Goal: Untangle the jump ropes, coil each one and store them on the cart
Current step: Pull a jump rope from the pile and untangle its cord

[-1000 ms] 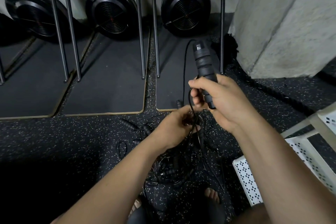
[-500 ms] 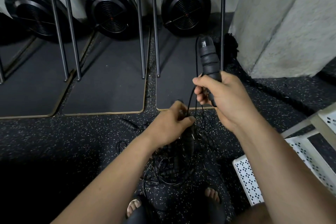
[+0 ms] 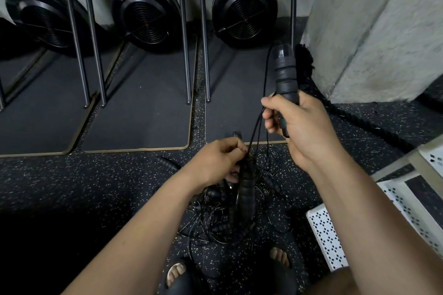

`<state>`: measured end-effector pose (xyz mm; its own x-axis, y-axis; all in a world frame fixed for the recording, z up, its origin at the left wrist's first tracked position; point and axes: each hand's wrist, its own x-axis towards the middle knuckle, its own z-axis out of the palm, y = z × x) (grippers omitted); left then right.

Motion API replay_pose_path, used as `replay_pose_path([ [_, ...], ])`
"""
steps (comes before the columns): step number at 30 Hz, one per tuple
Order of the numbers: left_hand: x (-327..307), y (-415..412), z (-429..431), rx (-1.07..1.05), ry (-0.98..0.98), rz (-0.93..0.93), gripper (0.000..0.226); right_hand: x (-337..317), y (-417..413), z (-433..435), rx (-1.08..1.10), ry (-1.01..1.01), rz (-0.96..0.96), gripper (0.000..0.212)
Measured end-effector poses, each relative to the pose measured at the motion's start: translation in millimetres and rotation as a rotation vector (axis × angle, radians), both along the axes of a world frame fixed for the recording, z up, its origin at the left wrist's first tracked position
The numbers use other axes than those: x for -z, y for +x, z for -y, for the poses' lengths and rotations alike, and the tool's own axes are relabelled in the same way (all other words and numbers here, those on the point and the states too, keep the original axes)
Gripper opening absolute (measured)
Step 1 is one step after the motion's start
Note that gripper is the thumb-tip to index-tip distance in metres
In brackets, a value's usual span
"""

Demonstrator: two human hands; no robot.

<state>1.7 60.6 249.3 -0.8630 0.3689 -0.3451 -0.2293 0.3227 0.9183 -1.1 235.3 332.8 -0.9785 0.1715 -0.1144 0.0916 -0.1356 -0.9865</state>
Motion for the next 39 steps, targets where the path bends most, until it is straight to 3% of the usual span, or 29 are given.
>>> replay_pose_path([
  [10,-6,1,4,0.083,-0.227,-0.282,0.016,-2,2,-1,0.012,-0.013,-0.014,0.009],
  [14,2,-1,8,0.170,-0.452,-0.442,0.013,-4,1,-4,0.049,-0.031,-0.039,0.011],
  [17,5,0,6,0.152,-0.438,-0.534,0.016,-6,0,-5,0.045,-0.043,-0.052,0.013],
  [20,1,1,-1,0.051,-0.313,-0.416,0.013,-6,2,-1,0.022,-0.053,-0.036,0.013],
  [26,-3,5,-4,0.065,-0.104,-0.174,0.040,-4,3,3,-0.018,-0.034,-0.041,0.010],
  [32,-8,8,-3,0.164,0.060,0.083,0.026,2,1,2,-0.021,-0.005,-0.032,0.008],
  [36,-4,10,-3,0.203,0.080,0.134,0.031,3,1,4,-0.053,0.001,-0.032,0.007],
  [39,-1,10,-4,0.245,-0.119,-0.035,0.027,3,2,4,-0.083,-0.008,-0.037,0.007],
])
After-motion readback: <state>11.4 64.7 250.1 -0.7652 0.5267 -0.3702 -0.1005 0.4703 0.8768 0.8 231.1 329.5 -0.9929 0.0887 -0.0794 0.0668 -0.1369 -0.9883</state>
